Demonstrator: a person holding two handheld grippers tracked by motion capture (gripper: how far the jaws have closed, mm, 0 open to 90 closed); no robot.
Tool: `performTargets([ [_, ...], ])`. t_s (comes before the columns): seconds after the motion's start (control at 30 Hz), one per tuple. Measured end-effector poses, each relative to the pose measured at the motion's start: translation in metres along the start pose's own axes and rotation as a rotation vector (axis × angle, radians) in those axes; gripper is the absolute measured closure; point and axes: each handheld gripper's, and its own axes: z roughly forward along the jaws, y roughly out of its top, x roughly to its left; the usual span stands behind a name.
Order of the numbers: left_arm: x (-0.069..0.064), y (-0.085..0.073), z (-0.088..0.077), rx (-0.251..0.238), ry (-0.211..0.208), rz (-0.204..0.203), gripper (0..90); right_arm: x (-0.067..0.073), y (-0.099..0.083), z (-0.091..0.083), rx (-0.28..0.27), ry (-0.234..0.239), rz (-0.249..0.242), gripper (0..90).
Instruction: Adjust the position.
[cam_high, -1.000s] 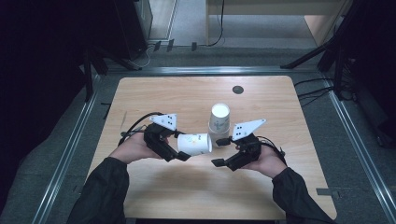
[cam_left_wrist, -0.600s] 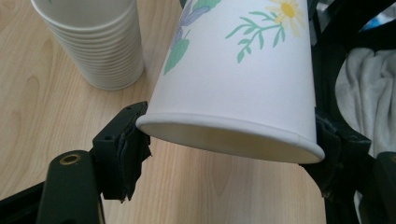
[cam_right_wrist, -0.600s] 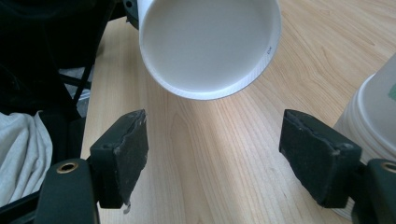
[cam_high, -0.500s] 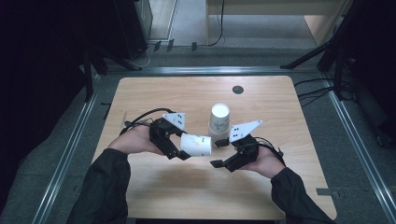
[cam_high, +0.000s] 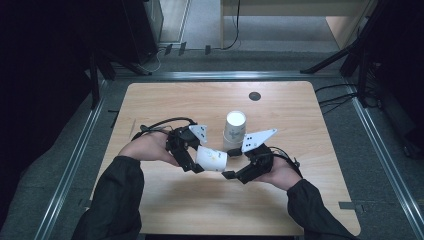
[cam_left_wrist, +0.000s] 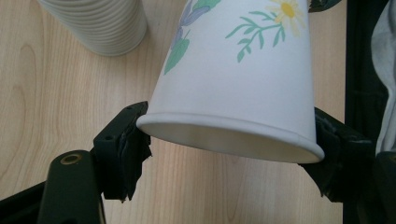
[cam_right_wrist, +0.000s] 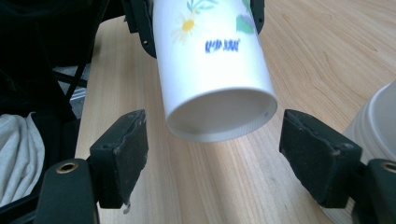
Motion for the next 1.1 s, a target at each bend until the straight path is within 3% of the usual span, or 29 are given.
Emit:
performTargets([
  [0.3,-0.005,0.014,0.006,0.127,0.042,0.043,23.3,0.001,0.003,0.011,0.011,0.0,-0.006,24.2],
  [0.5,-0.011,0.021,0.011,0.137,0.034,0.067,23.2,0.001,0.004,0.016,0.009,0.003,-0.012,24.2],
  [1.1,-0.011,0.021,0.013,0.129,0.024,0.056,23.2,0.005,0.007,0.031,0.029,0.03,-0.044,29.4],
])
